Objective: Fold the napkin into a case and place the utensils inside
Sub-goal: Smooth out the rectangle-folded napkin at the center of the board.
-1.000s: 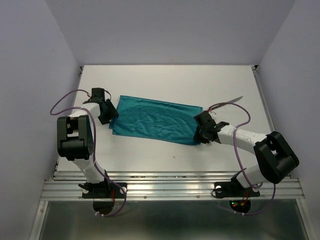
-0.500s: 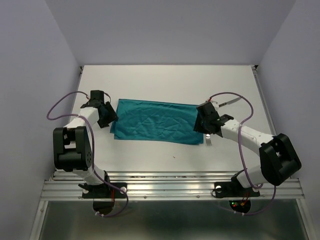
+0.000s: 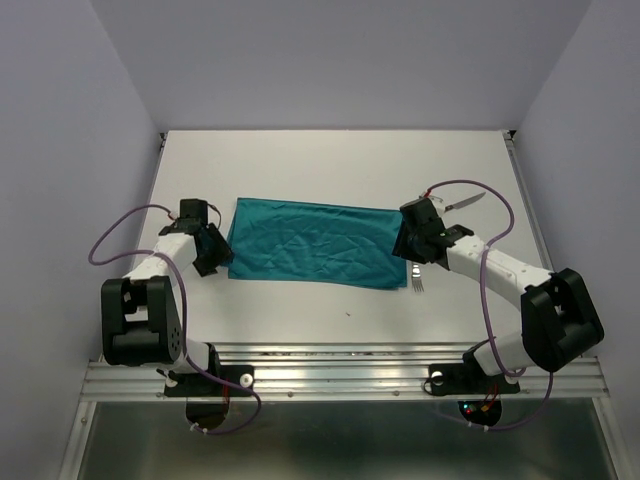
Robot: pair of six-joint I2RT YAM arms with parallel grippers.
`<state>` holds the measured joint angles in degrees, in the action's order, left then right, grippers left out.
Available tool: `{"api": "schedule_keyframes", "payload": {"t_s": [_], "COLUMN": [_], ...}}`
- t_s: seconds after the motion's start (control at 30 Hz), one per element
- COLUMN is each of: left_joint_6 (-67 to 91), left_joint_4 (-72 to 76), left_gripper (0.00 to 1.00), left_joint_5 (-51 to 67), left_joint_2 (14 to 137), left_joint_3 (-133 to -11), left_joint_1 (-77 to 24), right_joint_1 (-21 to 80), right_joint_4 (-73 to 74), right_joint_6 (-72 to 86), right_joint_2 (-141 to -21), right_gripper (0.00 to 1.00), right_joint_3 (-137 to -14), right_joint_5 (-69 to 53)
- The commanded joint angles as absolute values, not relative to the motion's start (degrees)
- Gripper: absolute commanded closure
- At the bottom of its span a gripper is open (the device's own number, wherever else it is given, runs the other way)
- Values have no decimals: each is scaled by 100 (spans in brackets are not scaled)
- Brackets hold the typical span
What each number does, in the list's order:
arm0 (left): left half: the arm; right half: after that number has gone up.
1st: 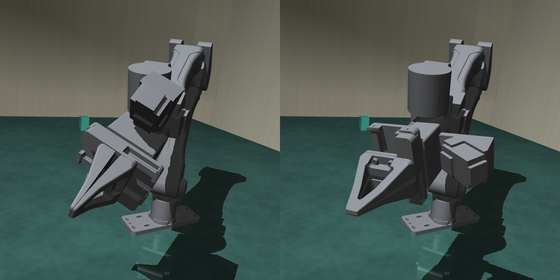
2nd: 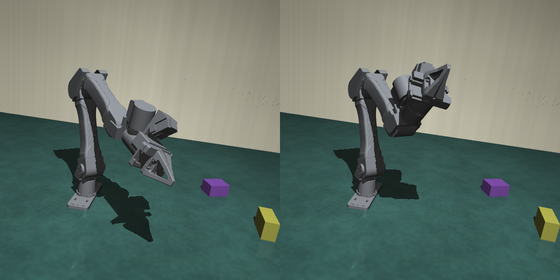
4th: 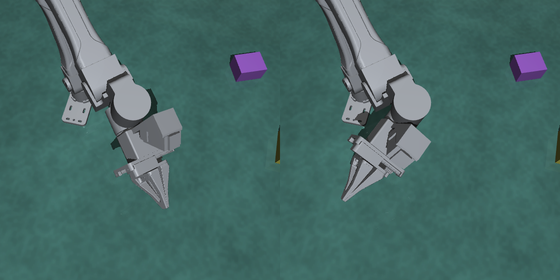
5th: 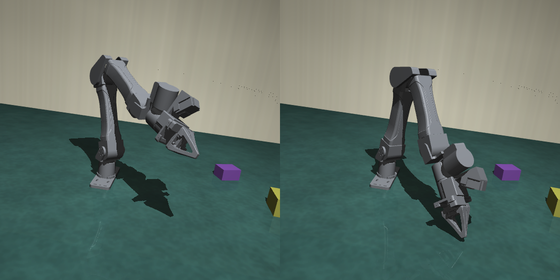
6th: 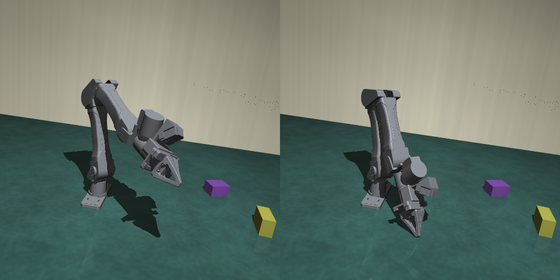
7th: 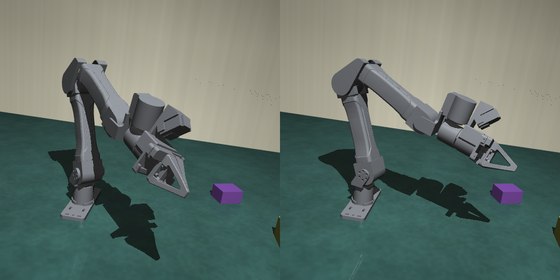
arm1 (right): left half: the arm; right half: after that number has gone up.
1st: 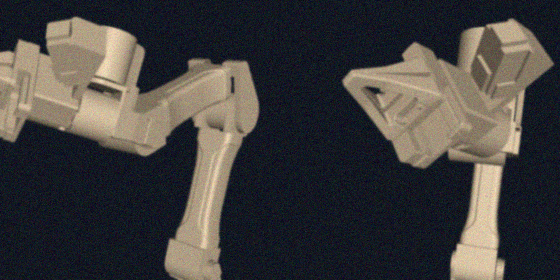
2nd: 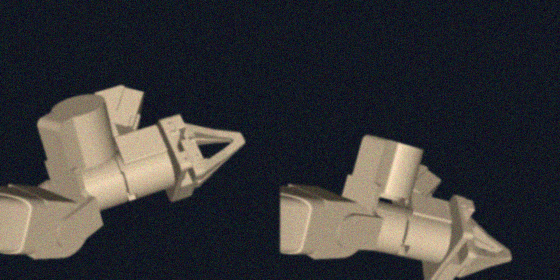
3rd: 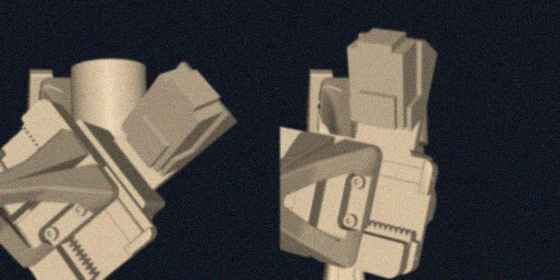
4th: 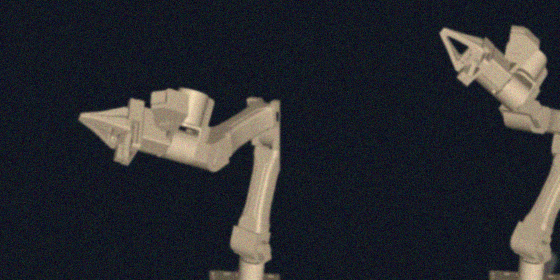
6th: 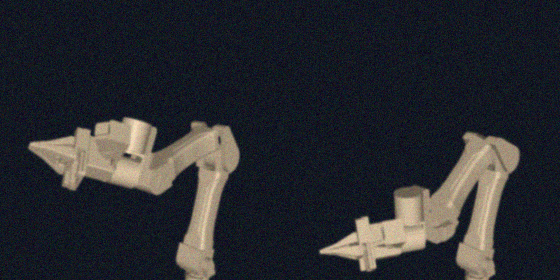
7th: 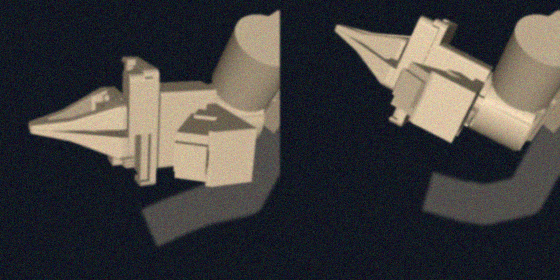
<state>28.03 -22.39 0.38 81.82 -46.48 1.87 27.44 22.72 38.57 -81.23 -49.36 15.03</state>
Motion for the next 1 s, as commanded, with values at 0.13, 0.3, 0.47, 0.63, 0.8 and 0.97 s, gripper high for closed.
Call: {"api": "schedule_keyframes", "payload": {"t_s": [0.13,0.3,0.47,0.63,0.8,0.97], "left_joint_6": [3278,3410,3472,3507,3559,3621], "left_joint_4": [-2083,-2013,-1907,-1854,-1863,-2074], "left_gripper": [45,48,53,59,59,49], "left_joint_5": [255,62,-246,-334,-457,-799], "left_joint_2": [8007,8138,8323,8507,8552,8420], "left_joint_3": [-4289,-4201,-4175,-4201,-4210,-4307], "left_joint_1": [35,-176,-193,-263,-360,-553], "right_joint_1": [2733,2733,2733,2733,2733,2733], "right_joint_4": [2285,2285,2285,2312,2338,2408], "right_joint_6": [3788,3814,3832,3929,4043,4069], "right_joint_2": [-7901,-7884,-7805,-7638,-7471,-7365], "right_gripper": [55,55,54,52,50,50], "right_joint_3": [-4948,-4913,-4825,-4615,-4281,-4184], "right_joint_5": [1547,1512,1503,1450,1441,1485]}}
